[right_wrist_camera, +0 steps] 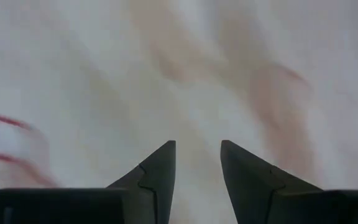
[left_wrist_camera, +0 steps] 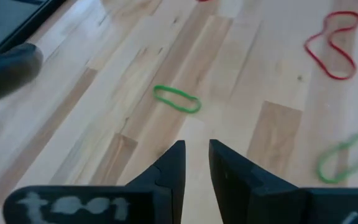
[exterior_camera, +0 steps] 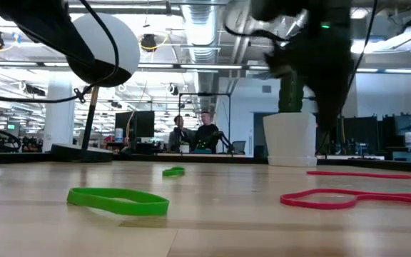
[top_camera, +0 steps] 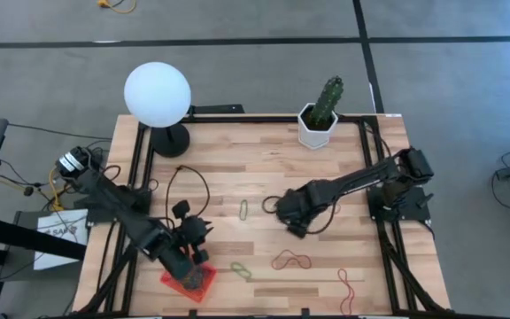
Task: Pick and place rubber bands into bin
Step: Put the top red rubber band into the basket
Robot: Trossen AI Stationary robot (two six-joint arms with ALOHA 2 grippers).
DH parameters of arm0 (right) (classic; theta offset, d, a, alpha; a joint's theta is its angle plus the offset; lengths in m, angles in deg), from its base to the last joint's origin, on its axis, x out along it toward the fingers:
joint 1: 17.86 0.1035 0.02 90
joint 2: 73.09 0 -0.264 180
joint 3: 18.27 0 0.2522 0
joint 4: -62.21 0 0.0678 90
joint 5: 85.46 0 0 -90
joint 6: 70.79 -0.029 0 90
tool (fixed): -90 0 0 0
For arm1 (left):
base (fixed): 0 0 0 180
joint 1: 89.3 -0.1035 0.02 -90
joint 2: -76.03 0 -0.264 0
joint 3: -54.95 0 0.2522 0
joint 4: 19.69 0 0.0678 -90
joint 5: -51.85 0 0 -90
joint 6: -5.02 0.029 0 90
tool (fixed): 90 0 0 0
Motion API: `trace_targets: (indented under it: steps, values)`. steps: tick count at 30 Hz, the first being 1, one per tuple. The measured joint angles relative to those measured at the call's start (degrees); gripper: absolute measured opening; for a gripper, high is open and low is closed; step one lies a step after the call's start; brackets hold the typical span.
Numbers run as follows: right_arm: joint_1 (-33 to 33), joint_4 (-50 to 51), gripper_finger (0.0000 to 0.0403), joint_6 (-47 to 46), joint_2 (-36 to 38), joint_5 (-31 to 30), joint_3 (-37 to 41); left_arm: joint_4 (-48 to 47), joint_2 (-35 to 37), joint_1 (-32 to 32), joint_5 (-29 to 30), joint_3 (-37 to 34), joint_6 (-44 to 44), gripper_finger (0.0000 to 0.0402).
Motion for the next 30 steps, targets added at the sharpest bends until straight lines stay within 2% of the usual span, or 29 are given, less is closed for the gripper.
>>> trace_targets:
  steps: [4, 6, 7, 9, 12, 20, 26, 30]
  values:
    - [-0.4, 15.0, 0.0122, -0.4, 1.5, -6.8, 0.1, 0.0, 0.0, -1.8, 0.0, 0.0, 0.3, 0.0061]
    - [-1.1, 16.7, 0.0123, -0.7, 2.2, -11.2, 1.0, 0.0, 0.0, -2.3, 0.1, 0.0, 0.9, 0.0061]
    - [-1.9, 15.9, 0.0123, -0.8, 2.7, -11.4, 1.9, 0.0, 0.0, -2.5, 0.0, 0.0, 1.0, 0.0061]
    - [-4.2, 12.0, 0.0121, 1.2, 3.6, -7.0, 4.3, 0.0, 0.0, -2.9, -0.2, 0.0, 1.0, 0.0061]
    - [-7.3, 3.7, 0.0116, 10.0, 4.6, -1.7, 8.2, 0.2, 0.0, -3.3, -2.0, 0.0, 1.1, 0.0061]
    - [-15.7, -3.7, 0.0111, 18.4, 3.6, -1.1, 14.1, 0.0, 0.0, -3.3, -3.4, 0.0, 1.2, 0.0061]
    - [-19.8, -9.0, 0.0111, 21.4, 3.2, 5.7, 17.3, 0.0, 0.0, -3.3, -3.4, 0.0, 3.2, 0.0061]
    - [-20.4, -10.1, 0.0111, 22.1, 3.2, 6.1, 18.0, -0.1, 0.0, -3.3, -3.4, 0.0, 3.2, 0.0061]
